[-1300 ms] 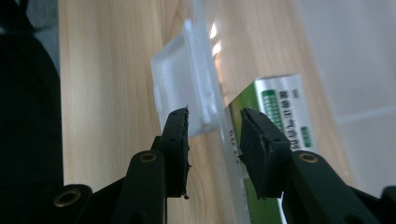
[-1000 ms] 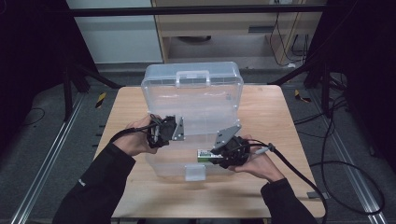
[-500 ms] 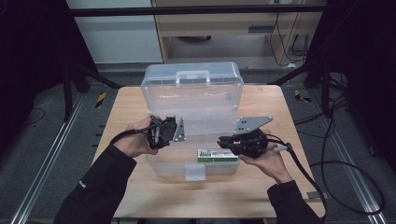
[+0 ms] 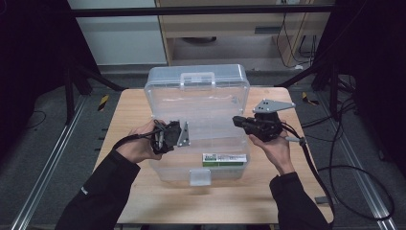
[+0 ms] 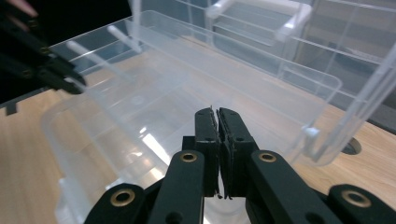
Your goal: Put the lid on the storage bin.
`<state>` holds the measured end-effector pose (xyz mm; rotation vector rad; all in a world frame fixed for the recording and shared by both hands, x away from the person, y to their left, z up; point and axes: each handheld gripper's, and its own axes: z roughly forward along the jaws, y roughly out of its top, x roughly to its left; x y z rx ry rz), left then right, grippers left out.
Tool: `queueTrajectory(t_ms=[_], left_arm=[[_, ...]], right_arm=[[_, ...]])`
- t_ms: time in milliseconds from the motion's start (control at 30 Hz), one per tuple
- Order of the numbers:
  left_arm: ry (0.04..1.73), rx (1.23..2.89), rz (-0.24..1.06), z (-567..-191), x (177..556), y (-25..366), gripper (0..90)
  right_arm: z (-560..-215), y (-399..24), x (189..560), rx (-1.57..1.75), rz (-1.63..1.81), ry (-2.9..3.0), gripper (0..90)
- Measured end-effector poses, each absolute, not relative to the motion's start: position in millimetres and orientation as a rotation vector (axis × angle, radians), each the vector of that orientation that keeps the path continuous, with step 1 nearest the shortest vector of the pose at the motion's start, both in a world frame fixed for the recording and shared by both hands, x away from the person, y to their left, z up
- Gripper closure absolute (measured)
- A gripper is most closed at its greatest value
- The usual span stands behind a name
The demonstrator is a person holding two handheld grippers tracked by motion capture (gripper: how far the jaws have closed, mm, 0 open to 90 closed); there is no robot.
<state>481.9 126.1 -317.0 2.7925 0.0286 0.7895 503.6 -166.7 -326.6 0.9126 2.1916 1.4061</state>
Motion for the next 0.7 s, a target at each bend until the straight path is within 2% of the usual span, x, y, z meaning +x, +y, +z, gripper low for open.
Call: queueTrajectory(t_ms=[700], left_arm=[[0.017,2.789,0.794,-317.4,474.4,125.6,83.9]], right_arm=[[-330.4,-178.4,528.6,1.013,1.418,2.125,89.1]])
